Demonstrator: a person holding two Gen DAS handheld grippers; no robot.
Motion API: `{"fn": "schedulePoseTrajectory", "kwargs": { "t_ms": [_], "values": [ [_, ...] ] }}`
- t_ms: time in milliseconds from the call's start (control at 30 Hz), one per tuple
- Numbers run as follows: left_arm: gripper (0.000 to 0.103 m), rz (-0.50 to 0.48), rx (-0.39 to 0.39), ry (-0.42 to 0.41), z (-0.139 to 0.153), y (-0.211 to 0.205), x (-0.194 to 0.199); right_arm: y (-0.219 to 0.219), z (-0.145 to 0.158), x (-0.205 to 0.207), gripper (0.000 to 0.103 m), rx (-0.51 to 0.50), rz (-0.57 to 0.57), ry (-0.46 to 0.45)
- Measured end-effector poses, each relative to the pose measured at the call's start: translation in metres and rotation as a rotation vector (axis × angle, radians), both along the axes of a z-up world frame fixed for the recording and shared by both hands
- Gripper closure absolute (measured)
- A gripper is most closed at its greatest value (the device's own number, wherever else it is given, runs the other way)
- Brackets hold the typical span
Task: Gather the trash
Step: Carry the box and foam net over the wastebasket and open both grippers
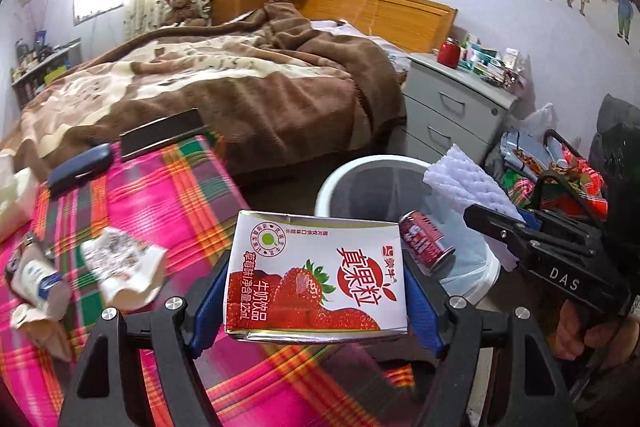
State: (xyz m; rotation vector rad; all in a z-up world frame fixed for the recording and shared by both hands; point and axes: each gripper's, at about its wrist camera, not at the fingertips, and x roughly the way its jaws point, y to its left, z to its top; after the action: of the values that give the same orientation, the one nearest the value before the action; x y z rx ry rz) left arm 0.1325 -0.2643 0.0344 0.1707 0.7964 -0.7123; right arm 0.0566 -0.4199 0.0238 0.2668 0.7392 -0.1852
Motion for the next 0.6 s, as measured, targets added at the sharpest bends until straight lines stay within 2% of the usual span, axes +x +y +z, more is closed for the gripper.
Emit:
{"fn": "schedulePoseTrajectory", "kwargs": {
  "t_ms": [267, 467, 600],
  "values": [
    [0.026, -0.059, 0.01, 0.036, -0.017, -0.054, 0.008, -0.03, -0.018, 0.0, 0.07, -0.003, -0.086, 0.071],
    [0.026, -0.088, 0.033, 0.057, -0.031, -0.081, 0.012, -0.039, -0.032, 0.002, 0.069, 0.003, -0.093, 0.124],
    [0.026, -0.097, 0.032, 0.062, -0.034, -0.088, 0.017, -0.042, -0.032, 0.003, 0.068, 0.003, -0.093, 0.127]
  ]
}}
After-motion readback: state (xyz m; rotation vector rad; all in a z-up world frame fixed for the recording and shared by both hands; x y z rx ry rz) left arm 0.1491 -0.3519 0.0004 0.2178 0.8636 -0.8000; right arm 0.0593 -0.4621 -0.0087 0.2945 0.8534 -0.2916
